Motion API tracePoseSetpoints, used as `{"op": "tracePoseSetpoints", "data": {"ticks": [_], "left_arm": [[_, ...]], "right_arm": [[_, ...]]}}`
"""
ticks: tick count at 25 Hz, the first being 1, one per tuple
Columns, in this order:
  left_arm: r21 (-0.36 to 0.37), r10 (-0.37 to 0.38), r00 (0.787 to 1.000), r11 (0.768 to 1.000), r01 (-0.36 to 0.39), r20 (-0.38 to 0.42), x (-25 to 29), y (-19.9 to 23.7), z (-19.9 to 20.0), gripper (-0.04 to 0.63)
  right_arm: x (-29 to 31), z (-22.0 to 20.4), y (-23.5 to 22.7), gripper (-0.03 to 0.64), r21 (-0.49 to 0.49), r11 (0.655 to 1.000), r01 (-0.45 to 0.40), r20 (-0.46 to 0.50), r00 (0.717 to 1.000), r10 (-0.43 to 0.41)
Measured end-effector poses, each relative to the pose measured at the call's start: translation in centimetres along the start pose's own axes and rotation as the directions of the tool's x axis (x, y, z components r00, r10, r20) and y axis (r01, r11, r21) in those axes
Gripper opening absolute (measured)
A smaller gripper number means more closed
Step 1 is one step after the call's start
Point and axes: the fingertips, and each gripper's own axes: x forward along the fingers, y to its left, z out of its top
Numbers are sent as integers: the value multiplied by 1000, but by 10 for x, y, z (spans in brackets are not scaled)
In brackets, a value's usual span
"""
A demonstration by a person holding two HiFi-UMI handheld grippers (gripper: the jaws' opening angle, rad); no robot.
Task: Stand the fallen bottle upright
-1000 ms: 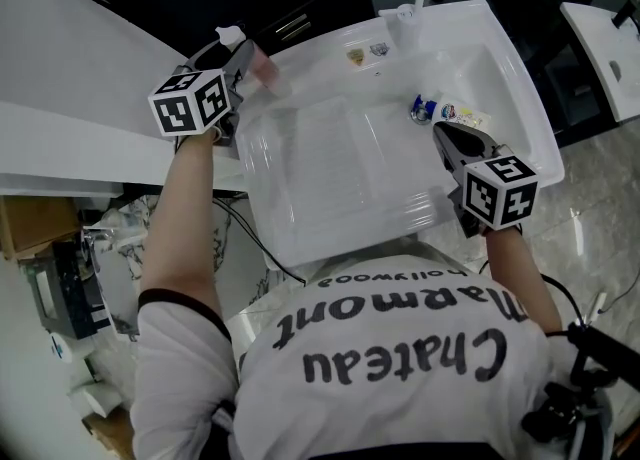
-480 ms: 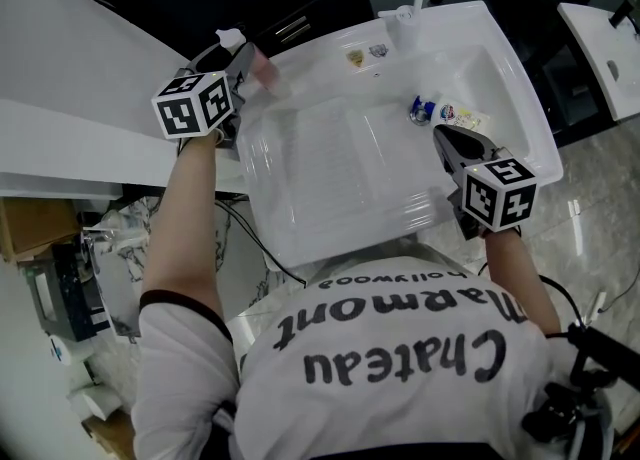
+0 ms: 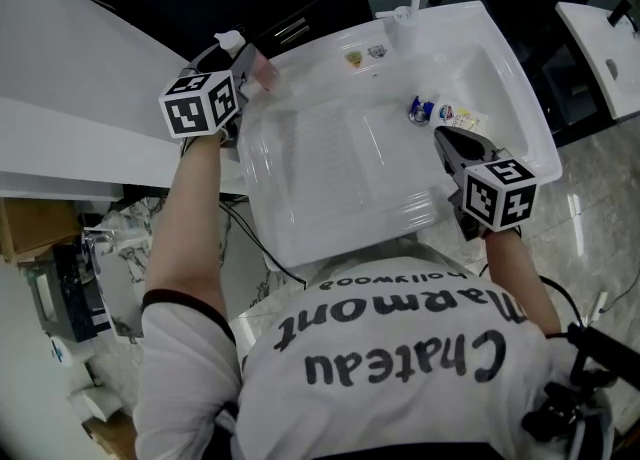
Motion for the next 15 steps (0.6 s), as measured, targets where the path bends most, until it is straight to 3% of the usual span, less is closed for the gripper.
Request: {"op": "tracePoseSetpoints", "data": {"ticks": [15], "left_arm": [[0,15,1000,1000,-15,-18,1,-2,1,190]], "right_arm": [[-6,1,-3,15,2,1000,-6,12,1000,6]]}}
